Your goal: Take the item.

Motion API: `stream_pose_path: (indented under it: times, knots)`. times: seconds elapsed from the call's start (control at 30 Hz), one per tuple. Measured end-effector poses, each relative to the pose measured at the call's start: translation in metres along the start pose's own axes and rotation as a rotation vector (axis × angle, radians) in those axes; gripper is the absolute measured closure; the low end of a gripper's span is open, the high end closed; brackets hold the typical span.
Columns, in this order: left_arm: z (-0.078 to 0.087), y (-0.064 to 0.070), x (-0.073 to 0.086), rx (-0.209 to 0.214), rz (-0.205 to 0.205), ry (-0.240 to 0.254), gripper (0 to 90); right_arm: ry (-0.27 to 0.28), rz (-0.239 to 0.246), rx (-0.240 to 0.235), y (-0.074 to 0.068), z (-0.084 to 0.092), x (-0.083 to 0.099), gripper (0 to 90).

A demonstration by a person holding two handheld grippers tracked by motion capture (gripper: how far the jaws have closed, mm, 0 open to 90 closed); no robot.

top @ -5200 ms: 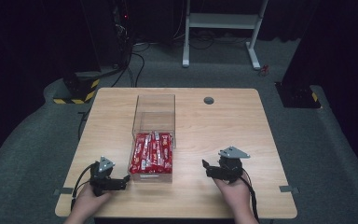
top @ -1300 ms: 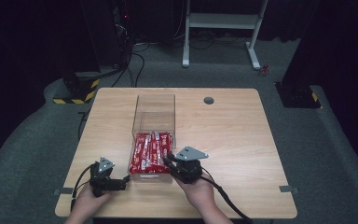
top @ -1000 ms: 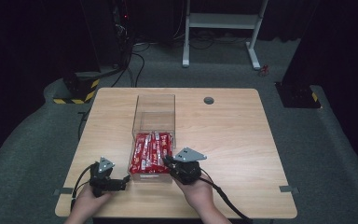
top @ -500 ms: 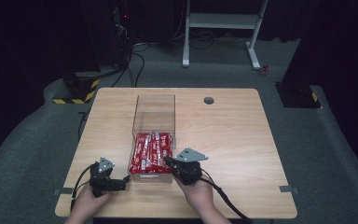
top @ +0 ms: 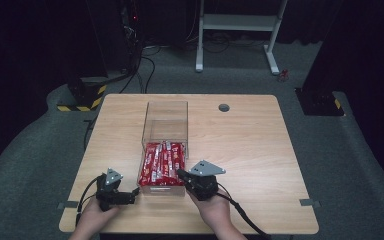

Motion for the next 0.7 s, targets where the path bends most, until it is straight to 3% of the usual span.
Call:
stream_pose_path:
  times: [0.7]
  knots:
    - [-0.0001,-0.0001,-0.0001,0.0,-0.001,0.001,0.6,0.021,0.006,0.002,0.002,0.0063,-0.0022,90.0]
Point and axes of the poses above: each handheld gripper's, and its own axes: z roughly backward along the jaws, x roughly out of its underside, y roughly to its right, the point moved 10 cm from there along -z, roughly forward along the jaws, and after that the axes turned 14 degrees about x, right-handed, at the moved point
